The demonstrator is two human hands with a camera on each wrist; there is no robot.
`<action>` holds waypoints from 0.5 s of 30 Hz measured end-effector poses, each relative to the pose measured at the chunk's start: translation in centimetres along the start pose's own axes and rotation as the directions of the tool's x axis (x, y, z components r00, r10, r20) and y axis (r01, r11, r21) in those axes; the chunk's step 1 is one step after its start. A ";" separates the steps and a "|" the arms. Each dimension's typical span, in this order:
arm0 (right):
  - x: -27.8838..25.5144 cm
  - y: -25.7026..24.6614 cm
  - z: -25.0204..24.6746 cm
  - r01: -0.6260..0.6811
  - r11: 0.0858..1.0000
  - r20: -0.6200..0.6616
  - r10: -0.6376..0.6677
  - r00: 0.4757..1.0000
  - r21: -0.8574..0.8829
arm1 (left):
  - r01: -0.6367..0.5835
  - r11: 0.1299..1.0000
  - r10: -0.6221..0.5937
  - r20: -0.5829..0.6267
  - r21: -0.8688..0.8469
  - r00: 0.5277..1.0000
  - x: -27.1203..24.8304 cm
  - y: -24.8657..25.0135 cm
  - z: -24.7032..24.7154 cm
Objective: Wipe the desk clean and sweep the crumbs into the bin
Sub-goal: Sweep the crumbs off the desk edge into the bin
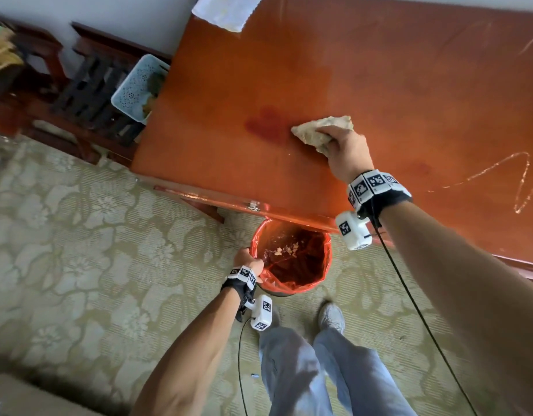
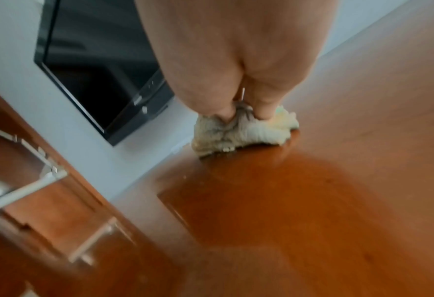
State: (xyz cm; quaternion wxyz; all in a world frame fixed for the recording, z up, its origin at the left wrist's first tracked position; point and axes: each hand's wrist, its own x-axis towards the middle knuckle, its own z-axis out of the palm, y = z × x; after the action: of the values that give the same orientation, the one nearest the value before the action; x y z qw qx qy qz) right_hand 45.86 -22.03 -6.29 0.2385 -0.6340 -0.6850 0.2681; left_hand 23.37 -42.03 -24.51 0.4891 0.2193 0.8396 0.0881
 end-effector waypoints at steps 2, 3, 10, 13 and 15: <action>1.7 -0.1 1.5 0.004 0.998 0.005 -0.004 1.000 -0.066 | 0.006 1.000 -0.006 -0.002 0.000 1.000 0.5 -0.3 -0.2; 2.6 -0.4 2.0 0.013 0.996 0.014 -0.012 1.000 -0.092 | 0.009 1.000 -0.009 -0.004 0.003 1.000 0.8 -0.4 -0.3; 0.2 -2.7 2.6 0.193 0.922 0.198 -0.131 0.971 -0.336 | -0.028 0.998 0.029 -0.011 0.047 1.000 0.7 0.6 -0.6; -6.0 -2.2 2.6 0.272 0.895 0.267 -0.181 0.947 -0.355 | -0.033 0.998 0.033 -0.009 0.049 0.999 0.2 1.7 -0.8; -10.6 -2.1 2.7 0.327 0.897 0.327 -0.226 0.918 -0.298 | -0.040 0.998 0.040 -0.007 0.052 0.999 0.2 2.2 -0.9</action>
State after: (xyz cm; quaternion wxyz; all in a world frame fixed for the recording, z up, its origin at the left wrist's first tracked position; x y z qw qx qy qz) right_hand 43.35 -32.89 -6.74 0.0585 -0.5158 -0.8323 0.1942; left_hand 23.17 -39.88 -23.44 0.4782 0.2484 0.8389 0.0770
